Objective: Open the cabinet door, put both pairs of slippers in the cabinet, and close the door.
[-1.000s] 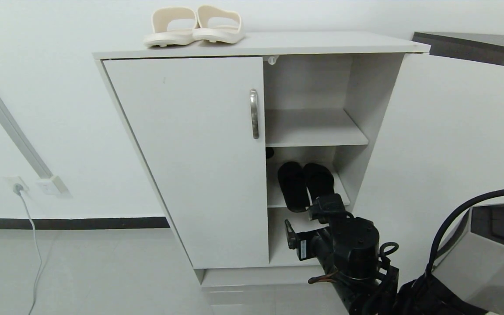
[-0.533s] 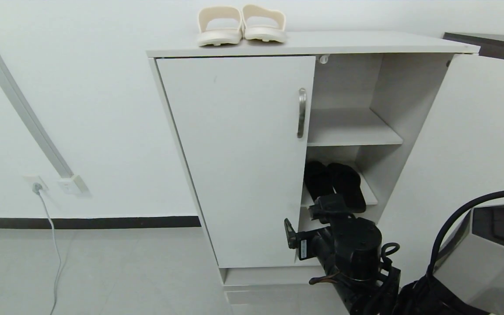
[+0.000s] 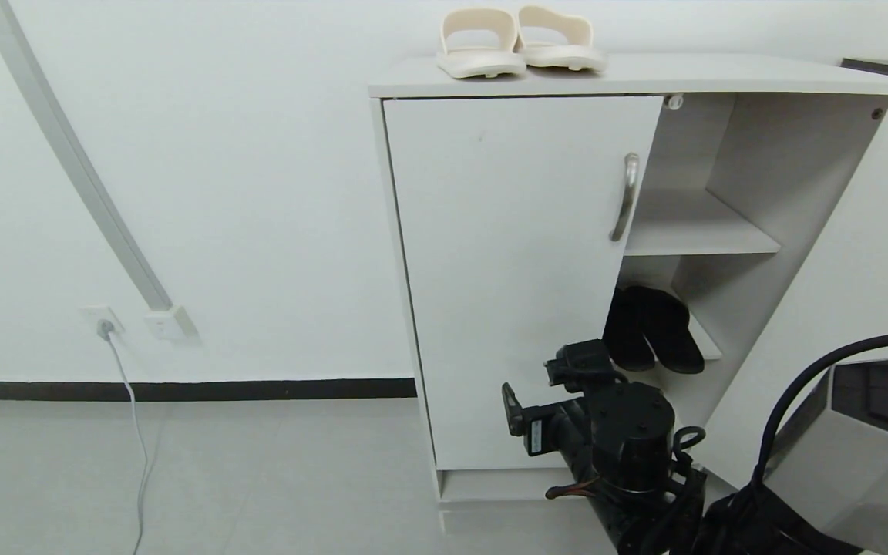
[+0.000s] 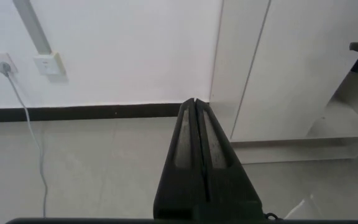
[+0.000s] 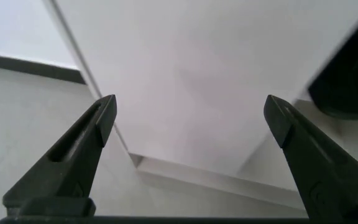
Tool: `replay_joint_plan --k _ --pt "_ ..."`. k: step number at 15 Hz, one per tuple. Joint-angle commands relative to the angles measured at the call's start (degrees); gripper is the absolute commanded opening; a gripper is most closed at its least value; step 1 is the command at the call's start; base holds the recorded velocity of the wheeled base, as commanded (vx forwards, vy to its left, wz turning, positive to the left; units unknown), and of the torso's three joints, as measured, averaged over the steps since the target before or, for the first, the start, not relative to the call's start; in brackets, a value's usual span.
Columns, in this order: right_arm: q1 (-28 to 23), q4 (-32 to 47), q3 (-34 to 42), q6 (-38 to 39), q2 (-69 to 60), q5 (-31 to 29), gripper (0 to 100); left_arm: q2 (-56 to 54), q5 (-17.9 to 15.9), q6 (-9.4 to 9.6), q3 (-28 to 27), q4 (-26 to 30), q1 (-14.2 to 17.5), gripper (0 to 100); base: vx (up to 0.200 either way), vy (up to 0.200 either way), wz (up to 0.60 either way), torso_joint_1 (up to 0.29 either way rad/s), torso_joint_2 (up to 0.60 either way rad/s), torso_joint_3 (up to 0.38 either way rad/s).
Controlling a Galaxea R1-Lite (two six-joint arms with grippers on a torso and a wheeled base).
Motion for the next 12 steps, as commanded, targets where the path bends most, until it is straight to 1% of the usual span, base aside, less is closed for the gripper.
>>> replay_joint_plan --k 1,4,6,12 --pt "-0.24 -1.00 0.15 -0.09 0.02 0.00 100 0.07 0.02 -0.02 0.00 -0.01 0.02 0 0.000 0.000 0.00 0.000 0.00 0.000" --pt "-0.68 -4.08 1.03 -0.35 -0.25 0.97 100 0.07 0.02 0.07 0.00 -0.01 0.02 0 0.000 0.000 0.00 0.000 0.00 0.000" --pt "-0.77 -5.22 1.64 -2.38 -0.07 1.49 100 0.07 0.02 0.07 0.00 -0.01 0.02 0 0.000 0.000 0.00 0.000 0.00 0.000" --pt "-0.68 -5.84 2.26 -2.64 0.11 1.58 100 0.07 -0.07 0.07 0.00 -0.01 0.02 0 0.000 0.000 0.00 0.000 0.00 0.000"
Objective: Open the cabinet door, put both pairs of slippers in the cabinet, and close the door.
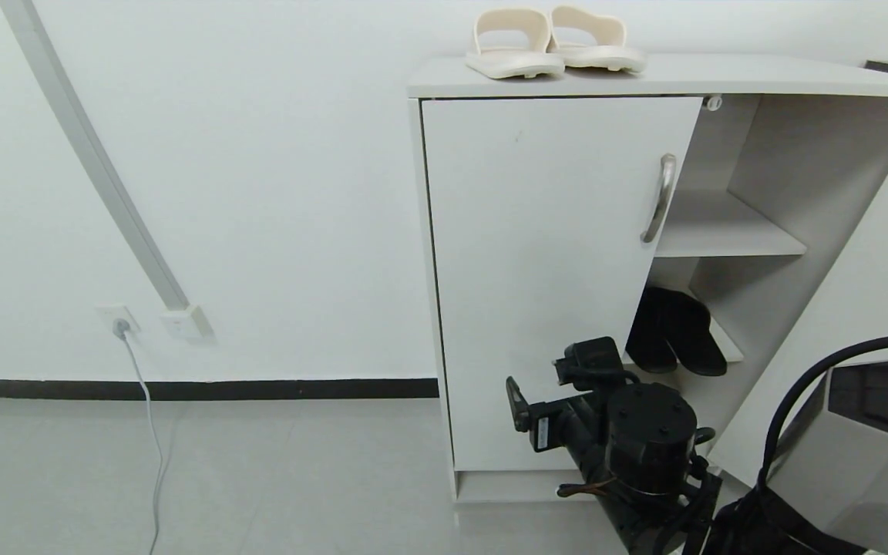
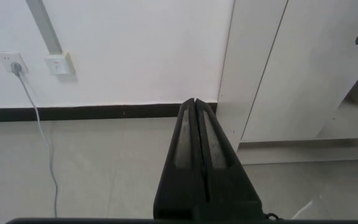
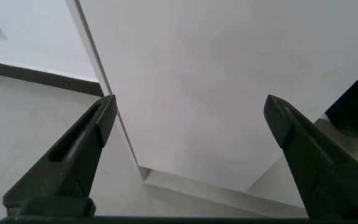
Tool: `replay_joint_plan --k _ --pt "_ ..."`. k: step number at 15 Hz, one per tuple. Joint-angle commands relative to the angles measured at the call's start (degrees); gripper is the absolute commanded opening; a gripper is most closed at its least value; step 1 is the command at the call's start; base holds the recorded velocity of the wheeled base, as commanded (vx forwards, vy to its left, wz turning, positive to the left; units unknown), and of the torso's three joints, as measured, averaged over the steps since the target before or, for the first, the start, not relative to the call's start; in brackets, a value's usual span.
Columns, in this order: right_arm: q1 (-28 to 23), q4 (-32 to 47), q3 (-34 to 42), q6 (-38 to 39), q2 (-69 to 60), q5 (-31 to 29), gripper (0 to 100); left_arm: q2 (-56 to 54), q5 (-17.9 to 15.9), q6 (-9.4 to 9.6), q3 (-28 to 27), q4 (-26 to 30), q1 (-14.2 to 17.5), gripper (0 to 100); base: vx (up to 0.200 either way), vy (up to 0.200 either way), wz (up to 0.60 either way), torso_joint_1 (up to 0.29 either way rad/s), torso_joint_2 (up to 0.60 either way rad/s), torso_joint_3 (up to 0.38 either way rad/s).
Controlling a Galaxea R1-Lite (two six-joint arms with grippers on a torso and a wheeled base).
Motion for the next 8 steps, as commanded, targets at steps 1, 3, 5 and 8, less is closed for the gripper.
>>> replay_joint_plan --k 1,3,5,8 --pt "0.12 -0.26 0.00 0.02 0.13 0.11 100 0.07 0.04 -0.07 0.00 -0.01 -0.01 0 0.000 0.000 0.00 0.000 0.00 0.000" --pt "0.12 -0.43 -0.09 0.02 0.13 0.20 100 0.07 0.04 -0.07 0.00 -0.01 -0.01 0 0.000 0.000 0.00 0.000 -0.14 -0.210" --pt "0.03 -0.43 0.00 0.02 0.13 0.20 100 0.07 0.04 -0.15 0.00 -0.01 -0.01 0 0.000 0.000 0.00 0.029 -0.25 -0.339" --pt "-0.05 -0.43 0.00 0.02 0.13 0.20 100 0.07 0.04 0.11 0.00 -0.01 -0.01 0 0.000 0.000 0.00 0.032 -0.51 -0.365"
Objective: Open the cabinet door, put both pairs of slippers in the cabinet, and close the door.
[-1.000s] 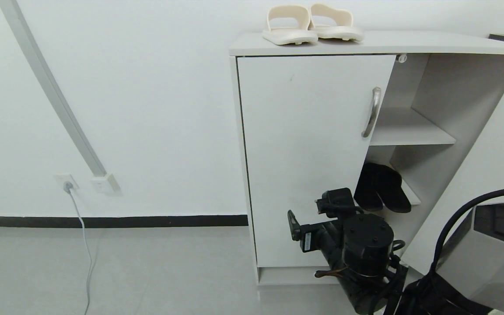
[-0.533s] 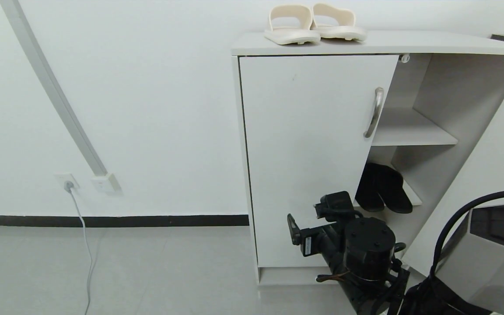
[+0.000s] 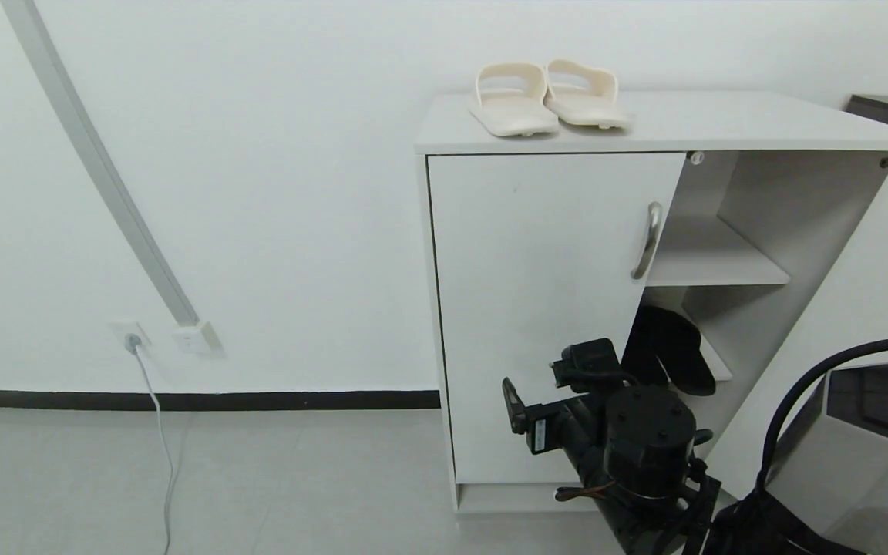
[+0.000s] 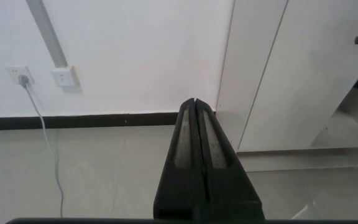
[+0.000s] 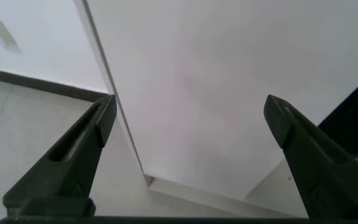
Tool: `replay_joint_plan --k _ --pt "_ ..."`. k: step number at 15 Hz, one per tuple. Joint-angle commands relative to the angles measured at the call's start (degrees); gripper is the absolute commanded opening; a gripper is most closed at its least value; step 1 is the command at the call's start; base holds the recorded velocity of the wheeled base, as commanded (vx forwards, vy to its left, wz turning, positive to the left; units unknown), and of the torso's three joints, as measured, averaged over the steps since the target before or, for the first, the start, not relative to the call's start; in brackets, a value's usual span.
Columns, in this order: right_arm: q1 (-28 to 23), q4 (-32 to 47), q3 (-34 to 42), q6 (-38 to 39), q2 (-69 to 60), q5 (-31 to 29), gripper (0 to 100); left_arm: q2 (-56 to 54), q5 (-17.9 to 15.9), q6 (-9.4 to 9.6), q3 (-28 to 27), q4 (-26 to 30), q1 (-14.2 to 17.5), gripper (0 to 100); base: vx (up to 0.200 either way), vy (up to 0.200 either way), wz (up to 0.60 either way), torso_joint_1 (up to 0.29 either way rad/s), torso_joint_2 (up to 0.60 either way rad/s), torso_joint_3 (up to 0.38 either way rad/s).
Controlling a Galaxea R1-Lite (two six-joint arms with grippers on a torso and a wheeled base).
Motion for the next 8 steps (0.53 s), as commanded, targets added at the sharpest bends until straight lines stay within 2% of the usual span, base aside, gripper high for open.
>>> replay_joint_plan --k 1,8 --pt "0.00 -0.06 0.00 -0.06 0.05 -0.02 100 0.07 -0.05 0.09 0.02 0.01 0.05 0 0.000 0.000 0.00 0.085 -0.46 -0.369" --pt "-0.18 -0.15 -0.17 -0.06 -0.04 -0.11 100 0.07 -0.05 0.00 0.02 0.01 0.05 0 0.000 0.000 0.00 0.131 -0.46 -0.335"
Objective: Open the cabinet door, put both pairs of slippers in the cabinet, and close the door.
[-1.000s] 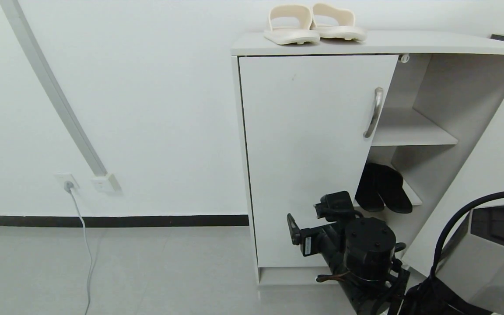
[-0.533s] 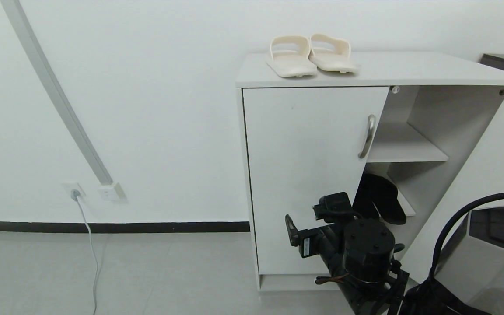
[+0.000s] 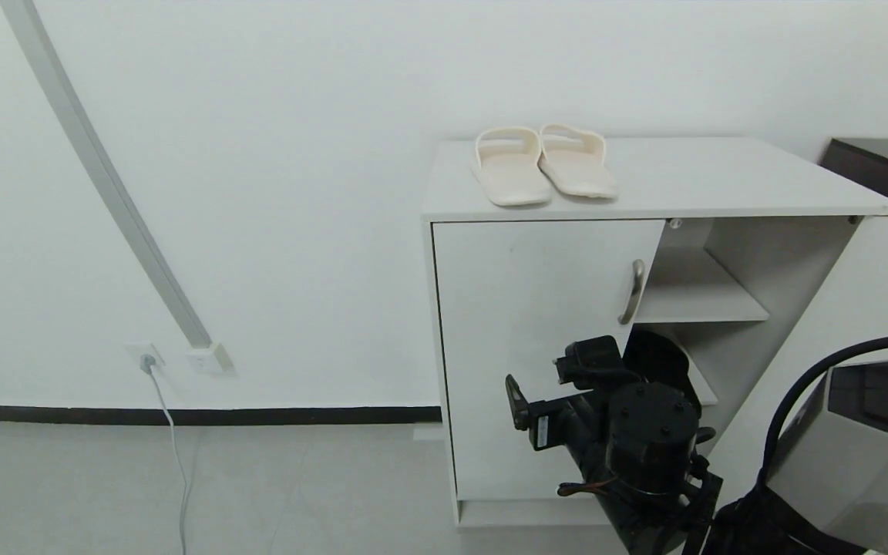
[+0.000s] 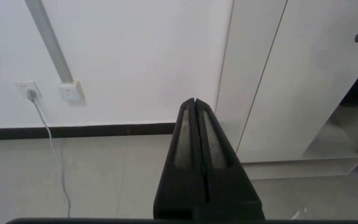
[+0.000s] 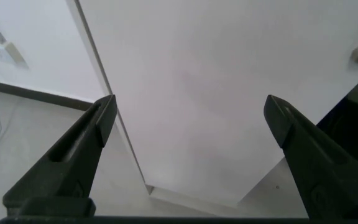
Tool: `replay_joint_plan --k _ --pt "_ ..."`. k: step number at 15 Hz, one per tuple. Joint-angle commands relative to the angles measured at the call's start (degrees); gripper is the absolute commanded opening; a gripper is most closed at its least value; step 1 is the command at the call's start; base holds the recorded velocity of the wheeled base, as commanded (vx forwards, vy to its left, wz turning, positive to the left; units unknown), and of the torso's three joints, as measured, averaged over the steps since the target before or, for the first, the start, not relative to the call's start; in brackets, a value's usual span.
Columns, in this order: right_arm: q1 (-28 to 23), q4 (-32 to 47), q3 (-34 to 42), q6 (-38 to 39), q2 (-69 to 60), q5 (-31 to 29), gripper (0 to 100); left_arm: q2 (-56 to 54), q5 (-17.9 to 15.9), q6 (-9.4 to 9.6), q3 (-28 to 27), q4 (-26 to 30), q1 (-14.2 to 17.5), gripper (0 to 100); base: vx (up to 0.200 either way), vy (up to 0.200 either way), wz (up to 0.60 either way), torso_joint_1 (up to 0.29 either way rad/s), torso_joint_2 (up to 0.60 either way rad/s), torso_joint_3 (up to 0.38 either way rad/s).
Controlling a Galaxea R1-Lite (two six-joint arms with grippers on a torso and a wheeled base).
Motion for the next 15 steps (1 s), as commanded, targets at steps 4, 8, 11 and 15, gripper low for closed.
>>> replay_joint_plan --k 4,8,11,15 --pt "-0.21 -0.04 -0.06 0.02 -0.12 0.00 100 0.07 0.01 0.00 0.00 -0.01 0.02 0 0.000 0.000 0.00 0.173 -0.49 -0.321" --pt "-0.56 -0.04 -0.06 0.02 -0.12 0.00 100 0.07 0.01 0.00 0.00 -0.01 0.02 0 0.000 0.000 0.00 0.188 -0.51 -0.315" --pt "-0.65 -0.04 -0.15 0.02 -0.12 0.00 100 0.07 0.10 -0.09 0.00 -0.01 0.02 0 0.000 0.000 0.00 0.220 -0.54 -0.317" --pt "-0.56 -0.21 -0.15 0.02 -0.56 0.00 100 0.07 0.01 -0.09 0.00 -0.01 0.02 0 0.000 0.000 0.00 0.240 -0.56 -0.324"
